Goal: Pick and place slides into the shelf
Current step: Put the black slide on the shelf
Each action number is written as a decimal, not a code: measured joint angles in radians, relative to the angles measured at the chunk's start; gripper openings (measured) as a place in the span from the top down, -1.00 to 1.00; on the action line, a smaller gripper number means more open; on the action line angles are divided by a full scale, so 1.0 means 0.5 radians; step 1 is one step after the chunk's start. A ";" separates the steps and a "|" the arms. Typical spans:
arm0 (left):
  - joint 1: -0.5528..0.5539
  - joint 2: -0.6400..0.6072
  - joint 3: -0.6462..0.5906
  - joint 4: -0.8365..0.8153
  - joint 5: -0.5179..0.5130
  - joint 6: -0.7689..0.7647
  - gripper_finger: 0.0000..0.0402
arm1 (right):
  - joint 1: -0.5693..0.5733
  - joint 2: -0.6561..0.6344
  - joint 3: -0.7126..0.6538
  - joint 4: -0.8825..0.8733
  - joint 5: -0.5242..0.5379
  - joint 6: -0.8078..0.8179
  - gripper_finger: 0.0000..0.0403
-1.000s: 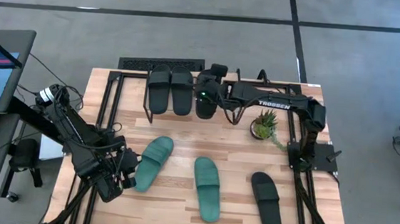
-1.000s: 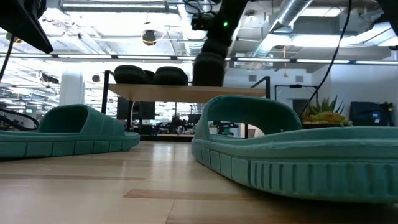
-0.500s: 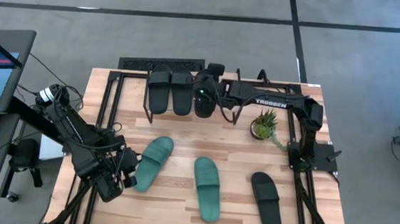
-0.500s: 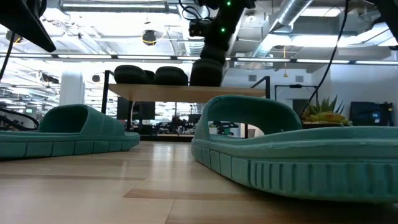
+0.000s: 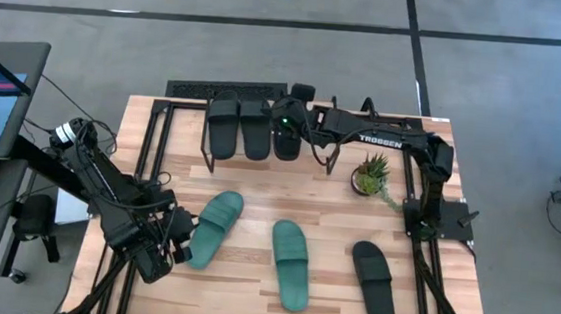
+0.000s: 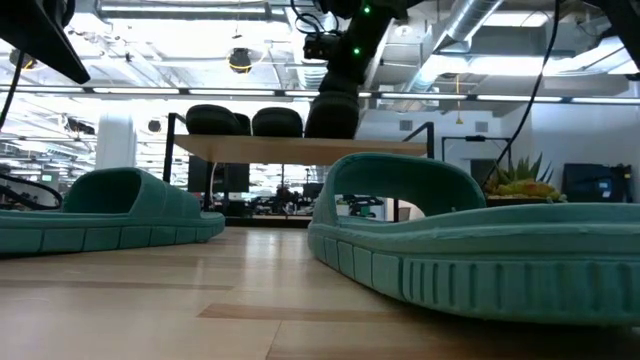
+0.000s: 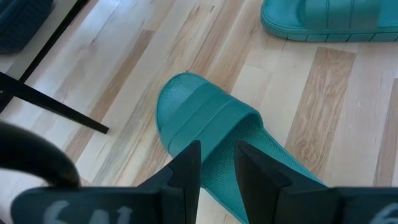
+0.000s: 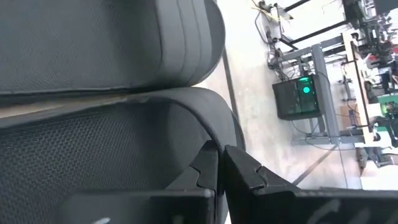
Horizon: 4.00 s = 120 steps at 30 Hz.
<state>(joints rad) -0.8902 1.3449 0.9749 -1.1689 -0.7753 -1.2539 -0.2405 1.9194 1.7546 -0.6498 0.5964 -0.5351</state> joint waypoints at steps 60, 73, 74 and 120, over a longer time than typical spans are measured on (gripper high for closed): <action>0.000 0.000 0.000 0.001 -0.029 -0.029 0.57 | 0.005 0.000 0.000 -0.046 -0.151 -0.022 0.72; 0.000 0.000 0.000 0.002 -0.029 -0.068 0.57 | 0.005 0.000 0.000 -0.106 -0.126 -0.030 0.80; 0.000 0.000 0.000 0.002 -0.029 -0.068 0.57 | 0.005 0.000 0.000 -0.106 -0.110 -0.030 0.79; 0.000 0.000 0.000 -0.020 -0.033 -0.068 0.57 | -0.077 0.042 -0.003 -0.102 -0.196 0.059 0.41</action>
<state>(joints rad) -0.8902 1.3449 0.9749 -1.1790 -0.7918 -1.2877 -0.2792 1.9404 1.7533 -0.7006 0.4985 -0.5055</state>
